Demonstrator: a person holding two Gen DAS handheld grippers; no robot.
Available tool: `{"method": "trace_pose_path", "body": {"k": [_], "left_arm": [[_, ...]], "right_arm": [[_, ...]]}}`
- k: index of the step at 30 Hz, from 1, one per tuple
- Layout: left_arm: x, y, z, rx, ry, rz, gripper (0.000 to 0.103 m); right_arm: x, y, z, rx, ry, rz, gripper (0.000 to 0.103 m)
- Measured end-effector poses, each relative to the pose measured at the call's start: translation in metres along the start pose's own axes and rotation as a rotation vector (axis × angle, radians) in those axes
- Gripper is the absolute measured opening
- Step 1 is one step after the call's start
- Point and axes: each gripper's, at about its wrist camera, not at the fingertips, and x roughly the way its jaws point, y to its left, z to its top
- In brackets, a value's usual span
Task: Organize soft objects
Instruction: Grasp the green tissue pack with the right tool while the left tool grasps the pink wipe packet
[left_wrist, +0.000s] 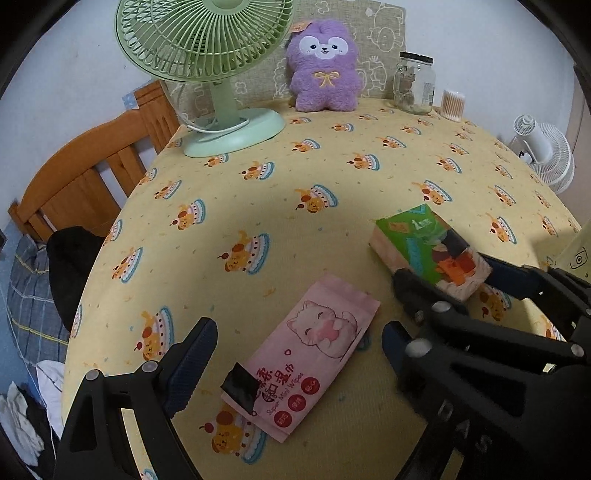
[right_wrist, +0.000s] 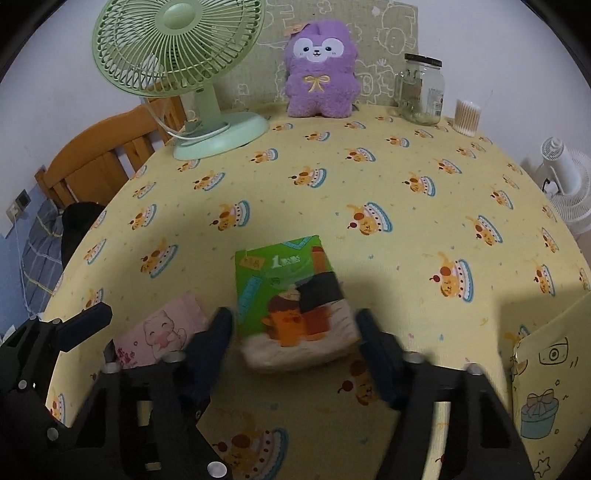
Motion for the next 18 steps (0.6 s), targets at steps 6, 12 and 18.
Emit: {"method": "trace_pose_path", "body": {"k": [6,12,18], "left_arm": [[-0.001,-0.001,0.0,0.007,-0.003,-0.008,0.09],[-0.005,-0.008,-0.002,0.039,-0.006,-0.062,0.064],[-0.013,-0.016,-0.008,0.05,-0.001,-0.07,0.043]], "right_arm": [[-0.004,0.0,-0.002,0.007,-0.002,-0.006,0.059],[-0.014,0.0,-0.006,-0.008,-0.014,-0.015,0.059],[-0.026,0.002,-0.013,-0.028,-0.02,-0.012,0.059]]}}
